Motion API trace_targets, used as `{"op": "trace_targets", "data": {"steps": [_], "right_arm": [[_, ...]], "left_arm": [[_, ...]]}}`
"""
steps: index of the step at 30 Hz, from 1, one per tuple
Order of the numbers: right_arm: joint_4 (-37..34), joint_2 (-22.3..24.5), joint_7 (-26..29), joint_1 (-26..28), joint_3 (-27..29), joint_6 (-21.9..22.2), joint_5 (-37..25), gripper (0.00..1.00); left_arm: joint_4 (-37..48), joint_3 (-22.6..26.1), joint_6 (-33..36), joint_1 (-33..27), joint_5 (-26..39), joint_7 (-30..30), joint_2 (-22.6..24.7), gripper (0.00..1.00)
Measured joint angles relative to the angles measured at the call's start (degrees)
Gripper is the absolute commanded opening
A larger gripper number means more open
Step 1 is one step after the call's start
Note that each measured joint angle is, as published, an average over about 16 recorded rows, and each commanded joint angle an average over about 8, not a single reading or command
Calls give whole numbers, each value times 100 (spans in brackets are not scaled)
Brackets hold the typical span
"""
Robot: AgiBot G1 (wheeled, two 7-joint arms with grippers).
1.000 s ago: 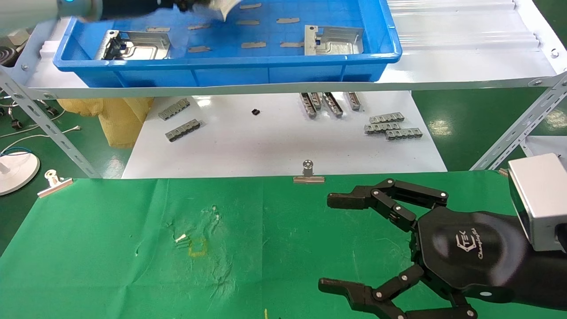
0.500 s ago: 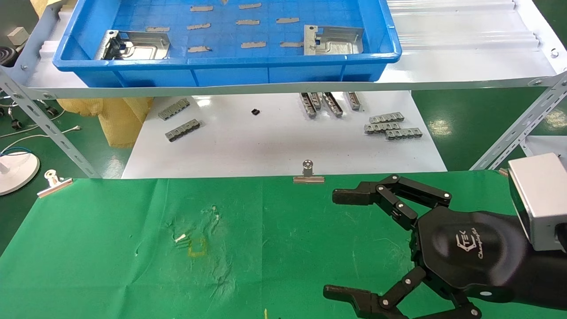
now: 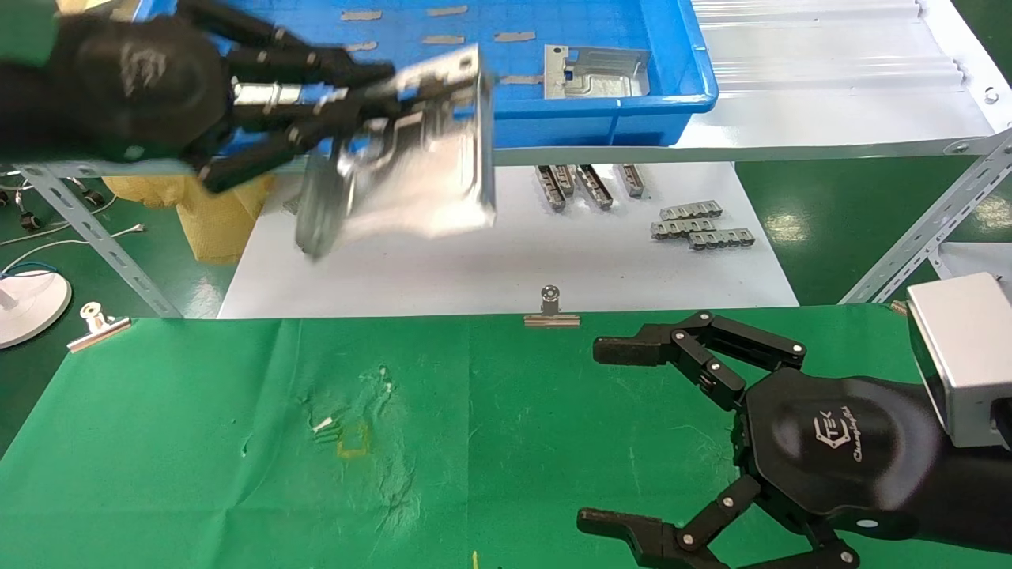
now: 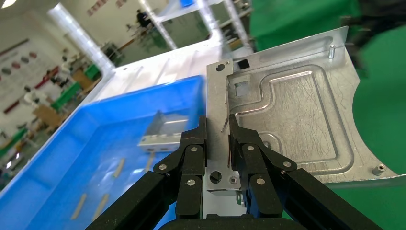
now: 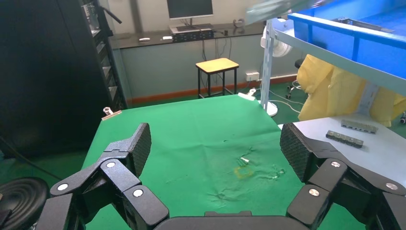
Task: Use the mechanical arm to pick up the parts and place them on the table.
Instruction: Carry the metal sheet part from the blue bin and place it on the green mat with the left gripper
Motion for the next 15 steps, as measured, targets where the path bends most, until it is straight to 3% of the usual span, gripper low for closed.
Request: {"op": "trace_targets", "data": {"steps": [8,15], "right_arm": [[0,1,-1,0,-2,1,1,100],[0,1,-1,1,-3,1,2,100]], "left_arm": [[-1219,812,-46,701,-520,256,-719,0],[-1001,1544,-137,945,-193,1036,-801,0]]}}
